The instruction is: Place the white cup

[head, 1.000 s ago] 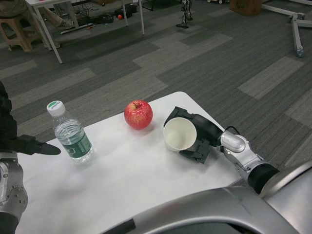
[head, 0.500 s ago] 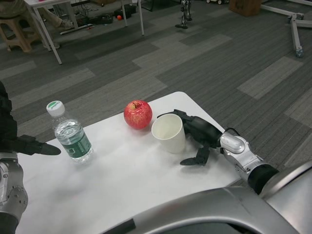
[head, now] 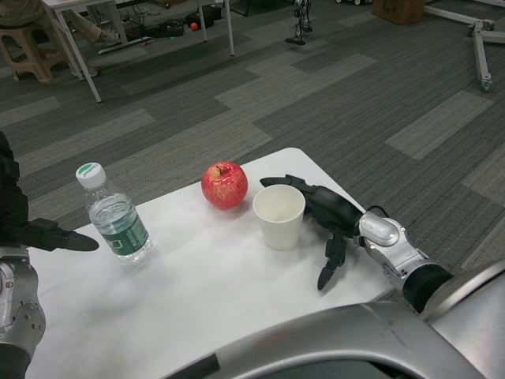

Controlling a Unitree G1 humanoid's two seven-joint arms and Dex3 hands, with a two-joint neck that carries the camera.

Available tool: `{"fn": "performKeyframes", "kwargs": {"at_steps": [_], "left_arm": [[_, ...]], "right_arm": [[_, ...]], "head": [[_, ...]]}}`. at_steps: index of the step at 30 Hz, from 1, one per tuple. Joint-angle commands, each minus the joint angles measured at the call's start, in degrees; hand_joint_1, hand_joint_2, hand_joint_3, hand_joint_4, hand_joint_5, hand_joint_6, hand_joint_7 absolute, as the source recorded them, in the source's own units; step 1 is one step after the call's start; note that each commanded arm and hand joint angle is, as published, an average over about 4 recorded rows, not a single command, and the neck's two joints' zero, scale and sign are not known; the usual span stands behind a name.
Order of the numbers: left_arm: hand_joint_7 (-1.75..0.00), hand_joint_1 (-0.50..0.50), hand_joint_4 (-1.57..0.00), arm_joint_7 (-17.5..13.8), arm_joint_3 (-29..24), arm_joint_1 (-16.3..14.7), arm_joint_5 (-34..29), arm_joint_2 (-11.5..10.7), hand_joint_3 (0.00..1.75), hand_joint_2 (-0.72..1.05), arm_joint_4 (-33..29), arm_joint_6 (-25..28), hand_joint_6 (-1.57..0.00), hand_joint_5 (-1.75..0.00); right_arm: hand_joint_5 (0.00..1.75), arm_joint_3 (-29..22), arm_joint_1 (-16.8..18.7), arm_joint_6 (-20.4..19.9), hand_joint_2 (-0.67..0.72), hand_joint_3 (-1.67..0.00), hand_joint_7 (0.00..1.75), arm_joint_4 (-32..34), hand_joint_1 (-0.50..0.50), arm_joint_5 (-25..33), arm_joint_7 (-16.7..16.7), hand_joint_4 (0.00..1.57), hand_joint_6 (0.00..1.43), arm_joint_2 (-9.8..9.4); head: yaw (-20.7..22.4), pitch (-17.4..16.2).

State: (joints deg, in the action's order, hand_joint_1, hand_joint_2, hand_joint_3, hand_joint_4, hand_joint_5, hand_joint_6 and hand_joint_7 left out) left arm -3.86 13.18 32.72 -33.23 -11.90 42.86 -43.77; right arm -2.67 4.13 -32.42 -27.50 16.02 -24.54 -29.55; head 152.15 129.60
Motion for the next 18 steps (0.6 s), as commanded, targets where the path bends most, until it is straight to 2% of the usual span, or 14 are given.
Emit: {"fn": "performKeyframes", "kwargs": {"at_steps": [1, 7, 18], "left_arm": [[-0.14, -0.5, 0.0, -0.1, -0.1, -0.8, -0.5, -0.2, 0.09, -0.64, 0.4, -0.2, 0.0, 0.0], [-0.14, -0.5, 0.0, -0.1, -0.1, -0.7, -0.6, -0.3, 0.09, -0.64, 0.4, -0.2, 0.0, 0.0], [-0.14, -0.5, 0.0, -0.1, -0.1, -0.8, -0.6, -0.3, 0.09, -0.64, 0.3, -0.2, 0.0, 0.0]], "right_arm": [[0.0, -2.7, 0.4, 0.8, 0.58, -0.18, 0.21, 0.3, -0.44, -0.1, -0.2, 0.0, 0.0, -0.35], [0.0, -7.7, 0.7, 0.8, 0.72, -0.08, 0.21, 1.9, -0.44, 0.0, -0.2, 0.0, 0.0, -0.42], [0.0, -16.9, 1.0, 0.8, 0.72, -0.08, 0.17, 6.9, -0.42, 0.1, 0.1, 0.0, 0.0, -0.9]], "head": [[-0.2, 0.1], [-0.4, 0.2], [-1.5, 0.9]]}}
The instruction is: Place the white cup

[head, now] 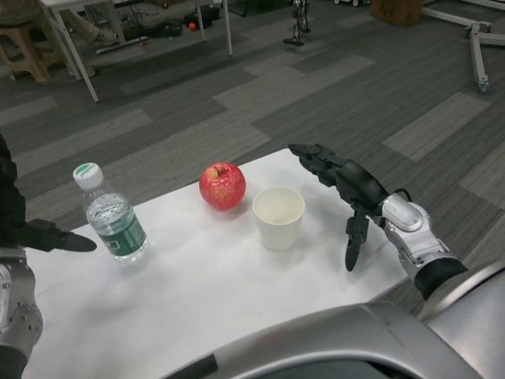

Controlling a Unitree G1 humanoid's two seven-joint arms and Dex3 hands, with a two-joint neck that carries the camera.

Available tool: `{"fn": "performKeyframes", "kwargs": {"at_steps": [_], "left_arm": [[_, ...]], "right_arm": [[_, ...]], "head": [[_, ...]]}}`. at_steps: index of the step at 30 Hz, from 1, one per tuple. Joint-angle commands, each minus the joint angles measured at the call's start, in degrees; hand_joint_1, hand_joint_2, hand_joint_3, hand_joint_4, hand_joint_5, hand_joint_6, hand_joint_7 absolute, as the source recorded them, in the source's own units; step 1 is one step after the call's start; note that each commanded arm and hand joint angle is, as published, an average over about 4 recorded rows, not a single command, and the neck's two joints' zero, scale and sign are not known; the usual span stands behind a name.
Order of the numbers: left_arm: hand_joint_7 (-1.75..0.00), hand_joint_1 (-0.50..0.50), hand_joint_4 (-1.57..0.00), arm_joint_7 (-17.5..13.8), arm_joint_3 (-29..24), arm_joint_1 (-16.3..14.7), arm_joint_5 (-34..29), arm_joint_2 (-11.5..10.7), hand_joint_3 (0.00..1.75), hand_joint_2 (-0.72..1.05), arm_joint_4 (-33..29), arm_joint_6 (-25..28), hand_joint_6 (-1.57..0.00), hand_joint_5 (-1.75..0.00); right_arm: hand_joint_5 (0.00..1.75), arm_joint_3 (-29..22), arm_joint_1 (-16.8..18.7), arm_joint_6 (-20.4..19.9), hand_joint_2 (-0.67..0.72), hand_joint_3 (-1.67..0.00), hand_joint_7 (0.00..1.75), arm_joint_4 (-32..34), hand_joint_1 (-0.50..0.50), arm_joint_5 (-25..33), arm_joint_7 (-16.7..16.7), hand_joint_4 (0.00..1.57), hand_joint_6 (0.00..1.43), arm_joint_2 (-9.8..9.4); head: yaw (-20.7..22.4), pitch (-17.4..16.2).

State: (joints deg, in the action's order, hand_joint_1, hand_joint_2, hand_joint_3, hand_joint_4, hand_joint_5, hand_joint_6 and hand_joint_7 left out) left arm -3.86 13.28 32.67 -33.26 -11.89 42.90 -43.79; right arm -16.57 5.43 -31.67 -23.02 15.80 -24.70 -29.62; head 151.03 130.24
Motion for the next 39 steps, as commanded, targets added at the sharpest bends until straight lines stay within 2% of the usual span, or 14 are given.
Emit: {"fn": "performKeyframes", "kwargs": {"at_steps": [1, 8, 15, 20, 24, 39], "left_arm": [[-0.14, -0.5, 0.0, -0.1, -0.2, -0.7, -0.6, -0.3, 0.09, -0.64, 0.3, -0.2, 0.0, 0.0], [-0.14, -0.5, 0.0, -0.1, -0.3, -0.7, -0.6, -0.3, 0.09, -0.64, 0.1, -0.2, 0.0, 0.0], [-0.14, -0.5, 0.0, -0.1, -0.4, -0.8, -0.6, -0.3, 0.09, -0.64, -0.1, -0.2, 0.0, 0.0], [-0.14, -0.5, 0.0, -0.1, -0.5, -1.0, -0.6, -0.3, 0.09, -0.64, -0.1, -0.2, 0.0, 0.0], [-0.14, -0.5, 0.0, -0.1, -0.5, -1.0, -0.6, -0.3, 0.09, -0.64, -0.3, -0.2, 0.0, 0.0], [-0.14, -0.5, 0.0, -0.1, -0.5, -0.9, -0.6, -0.4, 0.09, -0.64, -0.5, -0.2, 0.0, 0.0]], "right_arm": [[0.0, -4.0, -0.3, 0.1, 0.71, -0.08, 0.17, 3.5, -0.42, 0.3, 0.3, 0.0, 0.0, -0.94], [0.0, -9.6, -1.0, 0.3, 0.66, -0.08, 0.14, 10.5, -0.42, 0.4, 0.3, 0.0, 0.0, -1.4], [0.0, -12.9, -1.7, 0.6, 0.61, -0.08, 0.14, 15.8, -0.42, 0.5, 1.2, 0.0, 0.0, -1.84], [0.0, -13.2, -2.0, 0.7, 0.6, -0.08, 0.17, 18.6, -0.42, 0.5, 2.0, 0.0, 0.0, -1.84], [0.0, -12.9, -2.2, 0.7, 0.55, -0.08, 0.14, 20.4, -0.42, 0.5, 2.5, 0.0, 0.0, -1.84], [0.0, -11.5, -3.1, 0.7, 0.53, -0.08, 0.14, 21.2, -0.43, 0.6, 2.9, 0.0, 0.0, -1.71]], "head": [[-0.6, 0.4], [-0.6, 0.7], [-0.5, 1.0], [-0.4, 1.2], [-0.4, 1.2], [-0.2, 1.7]]}}
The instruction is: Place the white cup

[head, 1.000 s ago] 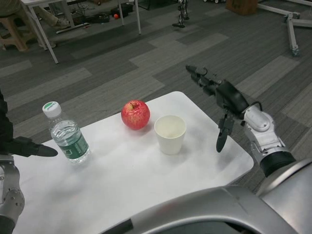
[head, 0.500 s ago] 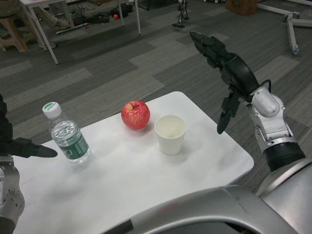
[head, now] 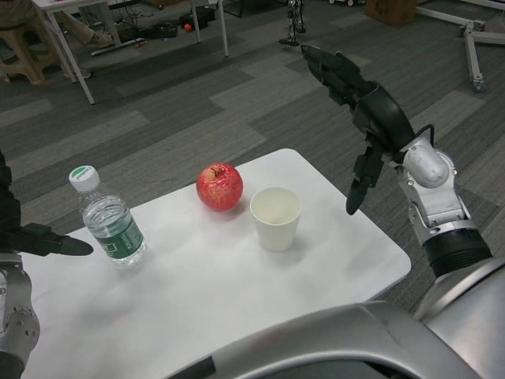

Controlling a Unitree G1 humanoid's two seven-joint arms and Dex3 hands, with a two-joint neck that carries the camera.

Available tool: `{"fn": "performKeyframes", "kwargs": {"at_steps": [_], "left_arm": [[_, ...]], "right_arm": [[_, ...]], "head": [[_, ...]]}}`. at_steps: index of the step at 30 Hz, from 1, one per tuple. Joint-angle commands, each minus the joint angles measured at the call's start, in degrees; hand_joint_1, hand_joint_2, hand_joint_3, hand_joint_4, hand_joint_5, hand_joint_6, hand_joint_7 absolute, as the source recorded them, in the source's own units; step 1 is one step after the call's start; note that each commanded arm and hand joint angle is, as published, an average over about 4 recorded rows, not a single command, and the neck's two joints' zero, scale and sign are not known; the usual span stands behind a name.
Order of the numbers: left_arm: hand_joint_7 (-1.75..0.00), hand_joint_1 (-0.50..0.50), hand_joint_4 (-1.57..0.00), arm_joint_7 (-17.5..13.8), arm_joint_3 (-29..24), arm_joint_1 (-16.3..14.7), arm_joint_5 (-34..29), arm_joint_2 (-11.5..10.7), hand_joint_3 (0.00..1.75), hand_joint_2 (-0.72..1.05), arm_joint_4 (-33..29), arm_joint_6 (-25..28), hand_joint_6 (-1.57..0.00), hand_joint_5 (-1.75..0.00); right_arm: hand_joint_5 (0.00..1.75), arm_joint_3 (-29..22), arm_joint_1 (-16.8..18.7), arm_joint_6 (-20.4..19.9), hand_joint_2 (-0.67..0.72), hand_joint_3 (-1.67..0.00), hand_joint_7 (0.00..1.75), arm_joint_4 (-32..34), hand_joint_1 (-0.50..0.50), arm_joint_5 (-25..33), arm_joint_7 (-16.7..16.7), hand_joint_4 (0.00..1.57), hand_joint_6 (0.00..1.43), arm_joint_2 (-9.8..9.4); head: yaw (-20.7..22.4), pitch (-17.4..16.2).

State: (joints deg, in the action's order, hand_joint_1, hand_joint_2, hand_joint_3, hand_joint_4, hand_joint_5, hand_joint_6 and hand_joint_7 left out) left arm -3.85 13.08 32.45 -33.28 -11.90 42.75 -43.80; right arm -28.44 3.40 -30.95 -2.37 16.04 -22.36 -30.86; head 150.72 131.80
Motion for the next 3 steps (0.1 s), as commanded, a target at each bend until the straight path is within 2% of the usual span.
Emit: {"fn": "performKeyframes", "kwargs": {"at_steps": [1, 3], "left_arm": [[-0.14, -0.5, 0.0, -0.1, -0.3, -0.6, -0.6, -0.4, 0.09, -0.64, -0.4, -0.1, 0.0, 0.0], [-0.14, -0.5, 0.0, -0.1, -0.3, -0.6, -0.6, -0.4, 0.09, -0.64, -0.4, -0.1, 0.0, 0.0]], "right_arm": [[0.0, 0.4, -1.1, 0.0, 0.53, -0.08, 0.14, 0.5, -0.43, 0.4, 0.6, 0.0, 0.0, -0.5], [0.0, 0.4, -1.1, 0.1, 0.53, -0.08, 0.14, 0.5, -0.43, 0.3, 0.6, 0.0, 0.0, -0.52]], "head": [[0.1, 0.2], [0.1, 0.3]]}}
